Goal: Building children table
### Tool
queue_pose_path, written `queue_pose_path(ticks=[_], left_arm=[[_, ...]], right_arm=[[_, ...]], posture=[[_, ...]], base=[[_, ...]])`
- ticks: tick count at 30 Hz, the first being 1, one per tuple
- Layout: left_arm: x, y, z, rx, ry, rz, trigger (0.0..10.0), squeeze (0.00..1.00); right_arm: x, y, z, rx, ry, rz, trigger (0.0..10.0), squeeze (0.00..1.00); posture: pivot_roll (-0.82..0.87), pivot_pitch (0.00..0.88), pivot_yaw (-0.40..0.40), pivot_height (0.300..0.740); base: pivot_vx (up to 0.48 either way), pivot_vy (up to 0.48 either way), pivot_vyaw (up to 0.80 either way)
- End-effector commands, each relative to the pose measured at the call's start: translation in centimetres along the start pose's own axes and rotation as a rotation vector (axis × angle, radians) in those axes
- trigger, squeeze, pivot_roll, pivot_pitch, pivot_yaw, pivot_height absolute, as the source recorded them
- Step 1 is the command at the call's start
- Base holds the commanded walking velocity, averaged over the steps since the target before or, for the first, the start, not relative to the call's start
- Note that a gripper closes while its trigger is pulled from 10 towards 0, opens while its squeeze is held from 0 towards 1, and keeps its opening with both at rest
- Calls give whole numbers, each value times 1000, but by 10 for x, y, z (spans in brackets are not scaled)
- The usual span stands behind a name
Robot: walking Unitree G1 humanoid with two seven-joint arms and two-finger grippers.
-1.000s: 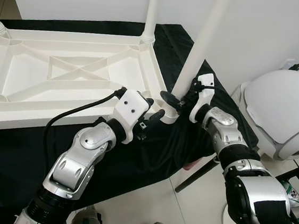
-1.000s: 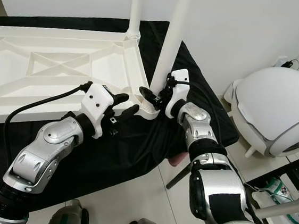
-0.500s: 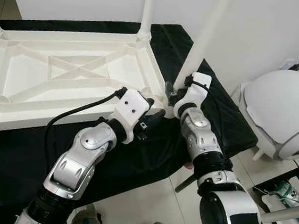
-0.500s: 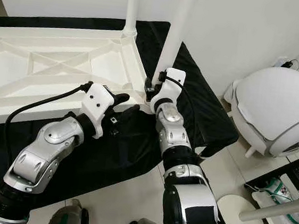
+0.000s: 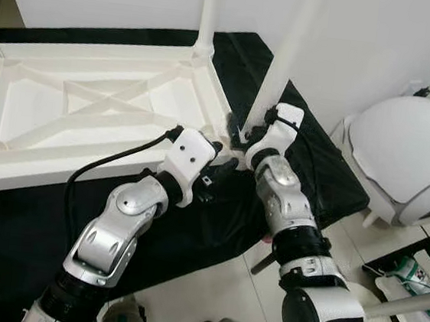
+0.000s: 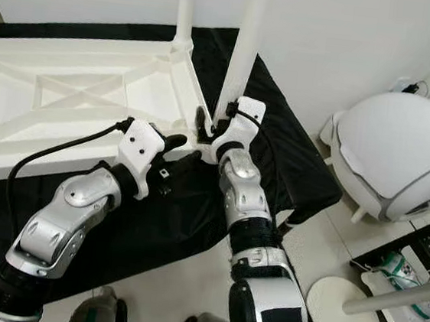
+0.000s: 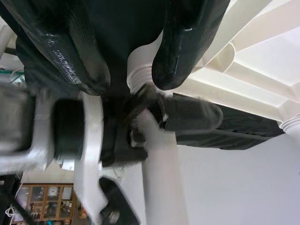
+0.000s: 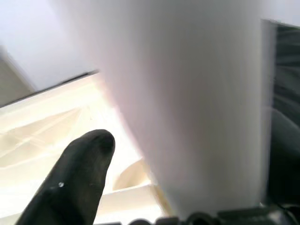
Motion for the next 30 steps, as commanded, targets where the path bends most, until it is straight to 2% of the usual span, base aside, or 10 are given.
queue_pose_path(ticks=[1, 2, 3, 6, 7, 9, 13, 28, 29, 30], left_arm=[[-2, -3, -1, -6, 5, 13, 10000, 0], [-2, -3, -1, -6, 5, 13, 10000, 0], [-2, -2, -2, -8, 5, 11, 10000, 0], [-2, -2, -2, -10, 5, 10, 10000, 0], [-1, -2, -2, -11, 4, 8, 10000, 0], [-1, -1, -2, -12, 2, 8, 10000, 0], [0, 0, -3, -12, 1, 3, 10000, 0], [2, 2, -2, -1, 0, -9, 10000, 0], [2, 3, -1, 1, 1, -9, 10000, 0], [2, 3, -1, 1, 1, -9, 10000, 0]], right_arm=[[1, -4, 2, 103, 26, -12, 10000, 1000], [1, -4, 2, 103, 26, -12, 10000, 1000], [-1, -15, 4, 183, 75, 7, 10000, 0], [-2, -21, 5, 210, 90, 18, 10000, 0], [-2, -29, 6, 219, 89, 87, 10000, 0], [-2, -39, 6, 241, 106, 119, 10000, 0], [-5, -42, 6, 275, 136, 176, 10000, 0], [-8, -21, -9, 439, 189, 272, 10000, 0], [-8, -21, -9, 439, 192, 282, 3765, 0], [-8, -21, -9, 439, 192, 282, 3765, 0]], posture=[[-11, 5, -66, 740], [-11, 5, -66, 740], [-12, 4, -62, 740], [-12, 4, -62, 740], [-12, 1, -60, 740], [-13, 0, -60, 740], [-4, 0, -60, 740], [30, 0, -62, 740], [34, 0, -64, 740], [34, 0, -64, 740]], base=[[0, 0, 0], [0, 0, 0], [0, 0, 0], [0, 0, 0], [0, 0, 0], [0, 0, 0], [0, 0, 0], [0, 0, 0], [0, 0, 0], [0, 0, 0]])
Point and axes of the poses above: a point about 5 cm out from each wrist's last joint towards the gripper, its own z axis pointing back from the gripper into the wrist, its own x axis along the axis of the wrist's last joint, y = z × x, the point moved 1 cm from there along -z, pointing out of the wrist towards the gripper, and after that the axes turned 2 degrees about -z, right-handed, at the moved point
